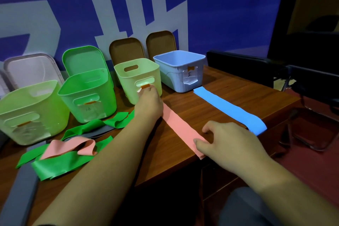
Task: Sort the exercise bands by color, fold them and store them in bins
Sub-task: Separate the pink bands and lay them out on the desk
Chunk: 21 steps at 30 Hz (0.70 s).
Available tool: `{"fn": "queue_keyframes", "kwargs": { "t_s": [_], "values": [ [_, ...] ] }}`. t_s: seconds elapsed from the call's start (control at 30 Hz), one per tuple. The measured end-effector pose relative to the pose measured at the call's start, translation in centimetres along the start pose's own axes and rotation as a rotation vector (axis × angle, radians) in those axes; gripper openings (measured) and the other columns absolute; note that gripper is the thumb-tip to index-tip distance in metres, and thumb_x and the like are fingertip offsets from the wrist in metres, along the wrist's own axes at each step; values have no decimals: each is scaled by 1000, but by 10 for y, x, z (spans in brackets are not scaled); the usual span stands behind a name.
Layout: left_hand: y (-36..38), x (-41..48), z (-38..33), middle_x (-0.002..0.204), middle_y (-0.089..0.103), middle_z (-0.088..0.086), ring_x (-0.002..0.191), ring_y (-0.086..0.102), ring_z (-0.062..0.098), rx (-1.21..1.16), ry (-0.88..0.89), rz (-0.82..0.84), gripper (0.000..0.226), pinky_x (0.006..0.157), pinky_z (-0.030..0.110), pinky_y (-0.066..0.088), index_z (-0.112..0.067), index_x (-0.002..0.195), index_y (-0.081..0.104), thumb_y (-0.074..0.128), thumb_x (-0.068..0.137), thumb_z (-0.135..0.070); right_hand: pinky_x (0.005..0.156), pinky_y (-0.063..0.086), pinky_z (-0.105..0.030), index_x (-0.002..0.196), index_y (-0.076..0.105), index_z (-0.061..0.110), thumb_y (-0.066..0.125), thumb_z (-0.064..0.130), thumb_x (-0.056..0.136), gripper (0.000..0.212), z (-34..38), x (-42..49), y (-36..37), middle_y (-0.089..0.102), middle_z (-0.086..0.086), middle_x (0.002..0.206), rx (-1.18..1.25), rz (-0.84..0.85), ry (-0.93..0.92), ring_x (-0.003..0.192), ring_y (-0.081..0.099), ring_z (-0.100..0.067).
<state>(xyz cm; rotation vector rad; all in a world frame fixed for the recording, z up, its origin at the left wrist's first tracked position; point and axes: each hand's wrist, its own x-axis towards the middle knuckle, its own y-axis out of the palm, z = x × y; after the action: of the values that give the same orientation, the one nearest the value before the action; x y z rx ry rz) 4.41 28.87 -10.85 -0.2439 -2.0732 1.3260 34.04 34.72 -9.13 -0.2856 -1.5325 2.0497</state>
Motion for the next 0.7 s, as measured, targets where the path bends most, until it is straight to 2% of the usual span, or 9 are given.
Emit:
{"fn": "queue_keyframes", "kwargs": {
  "t_s": [0.07, 0.1, 0.17, 0.23, 0.33, 0.43, 0.53, 0.63, 0.7],
  "values": [
    [-20, -3, -2, 109, 67, 6, 98, 65, 23, -40, 65, 81, 15, 87, 44, 62, -16, 111, 68, 60, 100, -21, 68, 50, -31, 129, 61, 39, 51, 75, 92, 53, 8, 0, -4, 68, 12, 97, -30, -60, 25, 84, 61, -11],
    [-33, -4, -2, 104, 70, 4, 92, 66, 21, -72, 85, 140, 13, 84, 42, 63, -17, 107, 71, 61, 100, -21, 68, 49, -32, 126, 62, 39, 50, 74, 93, 50, 13, 2, -6, 68, 11, 94, -24, -77, 30, 82, 60, -12],
    [-64, -7, 2, 97, 73, 3, 85, 70, 19, -150, 92, 241, 14, 78, 37, 63, -18, 105, 74, 62, 101, -22, 62, 46, -30, 120, 62, 39, 49, 70, 97, 40, 25, 5, -10, 65, 12, 88, 16, -79, 14, 76, 59, -7],
    [-96, -14, 14, 90, 75, 1, 74, 70, 13, -160, 112, 285, 13, 62, 28, 56, -20, 100, 76, 63, 101, -22, 55, 41, -28, 113, 63, 39, 50, 64, 99, 31, 42, 12, -9, 63, 12, 83, 69, -66, -26, 70, 58, -3],
    [-138, -30, 44, 83, 76, -3, 62, 69, 5, -156, 131, 301, 13, 53, 20, 47, -24, 95, 74, 64, 103, -28, 56, 43, -30, 105, 66, 37, 55, 57, 100, 24, 70, 22, 0, 64, 11, 84, 187, -28, -87, 71, 61, -6],
    [-172, -49, 87, 82, 77, -7, 65, 71, 3, -140, 151, 340, 12, 60, 23, 52, -27, 96, 74, 65, 103, -31, 59, 45, -32, 97, 68, 33, 58, 51, 99, 21, 103, 32, 14, 62, 9, 78, 273, -8, -178, 76, 62, -12],
    [-196, -68, 139, 83, 76, -11, 72, 70, 3, -67, 185, 365, 9, 70, 28, 54, -27, 94, 73, 69, 101, -30, 58, 40, -28, 97, 69, 32, 57, 47, 98, 19, 140, 41, 28, 57, 11, 75, 263, -28, -292, 76, 56, -9],
    [-212, -88, 185, 87, 70, -21, 79, 63, -8, 84, 212, 404, 6, 72, 26, 47, -40, 93, 69, 72, 98, -38, 65, 51, -34, 96, 69, 31, 56, 45, 98, 19, 177, 50, 42, 59, 9, 78, 296, 0, -405, 78, 59, -12],
    [-212, -102, 207, 94, 71, -22, 86, 64, -7, 53, 190, 455, 9, 76, 24, 51, -40, 100, 73, 73, 95, -48, 69, 55, -37, 97, 70, 32, 57, 44, 99, 18, 201, 57, 52, 60, 10, 84, 317, 53, -454, 79, 60, -13]
  ]
}}
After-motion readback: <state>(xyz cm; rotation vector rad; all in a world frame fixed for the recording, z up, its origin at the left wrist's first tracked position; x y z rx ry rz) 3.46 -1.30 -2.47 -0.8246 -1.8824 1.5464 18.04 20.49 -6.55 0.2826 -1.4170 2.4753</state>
